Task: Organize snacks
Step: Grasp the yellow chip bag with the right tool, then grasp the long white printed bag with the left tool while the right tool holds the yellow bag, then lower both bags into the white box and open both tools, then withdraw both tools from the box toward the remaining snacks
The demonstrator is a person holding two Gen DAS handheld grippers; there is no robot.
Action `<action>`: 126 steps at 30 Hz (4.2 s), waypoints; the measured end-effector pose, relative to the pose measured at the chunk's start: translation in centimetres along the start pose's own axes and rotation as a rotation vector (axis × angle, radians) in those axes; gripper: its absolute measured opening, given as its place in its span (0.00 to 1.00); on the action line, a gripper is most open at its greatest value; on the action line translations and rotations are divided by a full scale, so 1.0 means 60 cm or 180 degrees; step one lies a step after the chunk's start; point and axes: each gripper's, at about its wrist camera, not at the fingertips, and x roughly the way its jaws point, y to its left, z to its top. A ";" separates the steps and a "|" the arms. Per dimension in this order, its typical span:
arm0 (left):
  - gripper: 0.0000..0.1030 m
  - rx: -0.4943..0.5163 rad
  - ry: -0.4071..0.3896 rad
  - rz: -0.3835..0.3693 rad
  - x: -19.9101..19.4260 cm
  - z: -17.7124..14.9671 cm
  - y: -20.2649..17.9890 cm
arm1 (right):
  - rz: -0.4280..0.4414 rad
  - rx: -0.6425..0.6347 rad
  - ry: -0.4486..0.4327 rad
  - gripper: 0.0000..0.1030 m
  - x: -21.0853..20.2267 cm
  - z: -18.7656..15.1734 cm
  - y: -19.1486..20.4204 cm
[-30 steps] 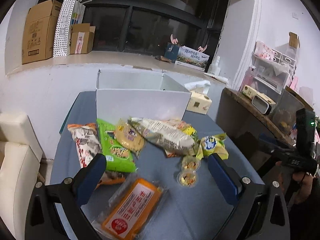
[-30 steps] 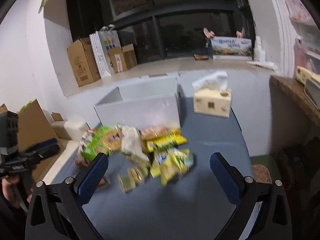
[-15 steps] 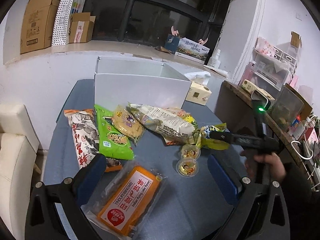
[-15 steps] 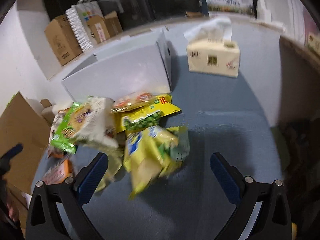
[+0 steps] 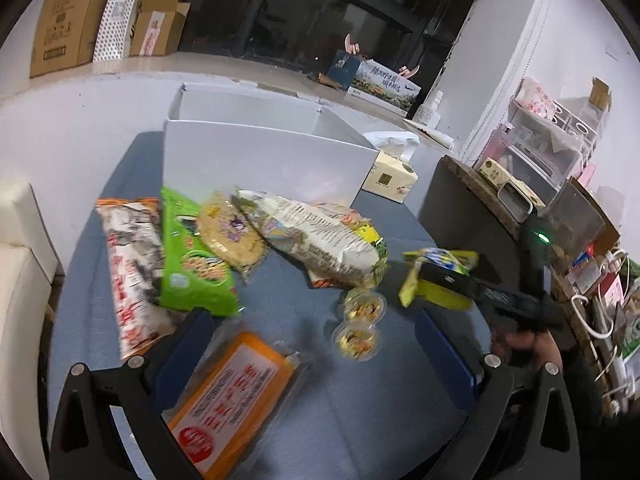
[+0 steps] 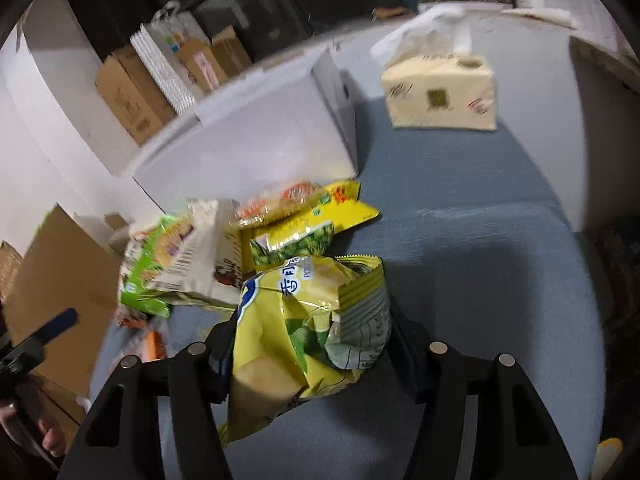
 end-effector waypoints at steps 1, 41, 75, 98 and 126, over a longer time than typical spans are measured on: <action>1.00 -0.0039 0.0034 -0.0003 0.012 0.009 -0.006 | -0.0022 0.0009 -0.0072 0.64 -0.018 -0.003 -0.001; 0.45 -0.0380 0.0486 -0.0407 0.128 0.047 -0.051 | -0.0106 -0.0251 -0.0467 0.64 -0.160 -0.057 0.034; 0.43 0.0627 -0.0247 0.0466 0.159 0.369 0.100 | -0.0137 -0.0330 -0.0352 0.64 0.127 0.359 0.165; 1.00 0.0765 -0.0044 0.0612 0.153 0.346 0.077 | -0.0137 -0.0337 -0.0559 1.00 0.075 0.355 0.160; 1.00 0.0282 0.0010 0.0160 -0.003 -0.027 0.023 | -0.0199 -0.0317 -0.0661 1.00 -0.149 -0.039 0.092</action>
